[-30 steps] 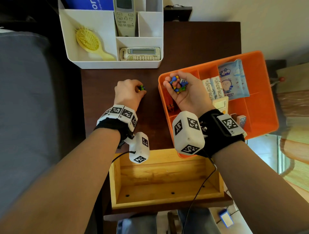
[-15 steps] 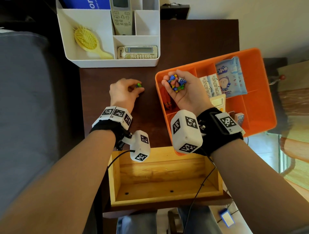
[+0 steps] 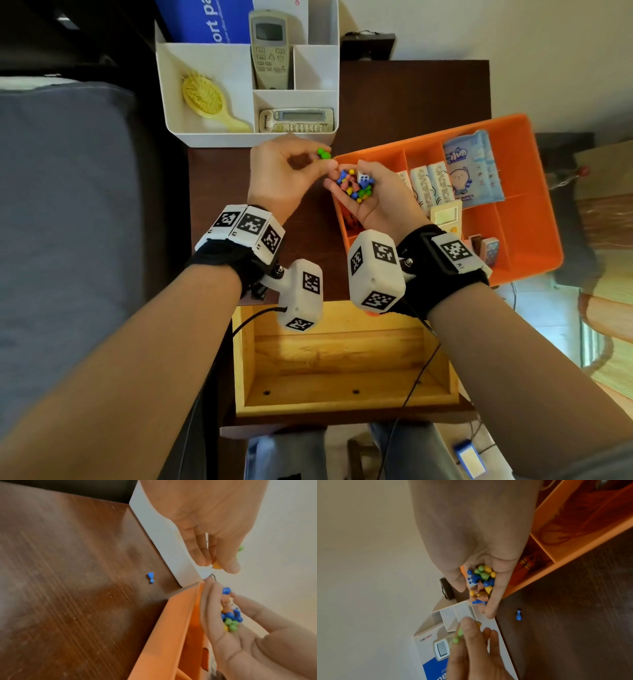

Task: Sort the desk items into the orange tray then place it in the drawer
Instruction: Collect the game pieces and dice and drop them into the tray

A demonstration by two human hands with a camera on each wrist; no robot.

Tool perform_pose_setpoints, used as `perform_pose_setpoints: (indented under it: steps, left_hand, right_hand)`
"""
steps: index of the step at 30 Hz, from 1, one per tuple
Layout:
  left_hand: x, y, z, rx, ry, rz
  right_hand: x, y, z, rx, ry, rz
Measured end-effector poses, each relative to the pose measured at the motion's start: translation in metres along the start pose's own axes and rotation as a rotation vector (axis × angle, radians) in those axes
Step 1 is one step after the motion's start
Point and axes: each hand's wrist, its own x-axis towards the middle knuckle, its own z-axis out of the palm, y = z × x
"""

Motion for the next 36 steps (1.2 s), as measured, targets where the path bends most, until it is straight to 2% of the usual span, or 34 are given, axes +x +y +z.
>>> perform_pose_setpoints:
  steps: [6,10,14,16,21,23,25,33,36]
  left_hand:
    - [0.0,0.015,0.005,0.165,-0.191,0.081]
    - [-0.003,0.021,0.007,0.277,-0.263,0.15]
    - [-0.003,0.022,0.009,0.243,-0.29,0.182]
    - [-0.004,0.021,0.009,0.214,-0.259,0.224]
    - [-0.007,0.008,0.004,0.225,0.049,0.279]
    - [-0.008,-0.004,0.001,0.231,0.116,0.236]
    - [-0.009,-0.016,-0.002,0.265,0.12,0.155]
    - [-0.016,-0.047,-0.004,0.489,-0.001,-0.129]
    - [-0.014,-0.057,-0.001,0.531,-0.079,-0.191]
  right_hand:
    - [0.001,0.004,0.001,0.008,-0.074,0.058]
    - [0.004,0.007,-0.001,-0.008,-0.069,0.078]
    - [0.005,0.01,-0.003,0.049,-0.038,0.081]
    - [0.006,0.011,-0.004,0.084,-0.019,0.07]
    - [0.003,0.007,-0.004,0.07,-0.053,0.049]
    - [0.002,0.005,-0.004,0.048,-0.039,0.029]
    - [0.001,0.003,-0.004,0.053,-0.031,0.01]
    - [0.001,0.002,-0.011,0.042,-0.055,-0.036]
    - [0.0,0.001,-0.012,0.044,-0.063,-0.043]
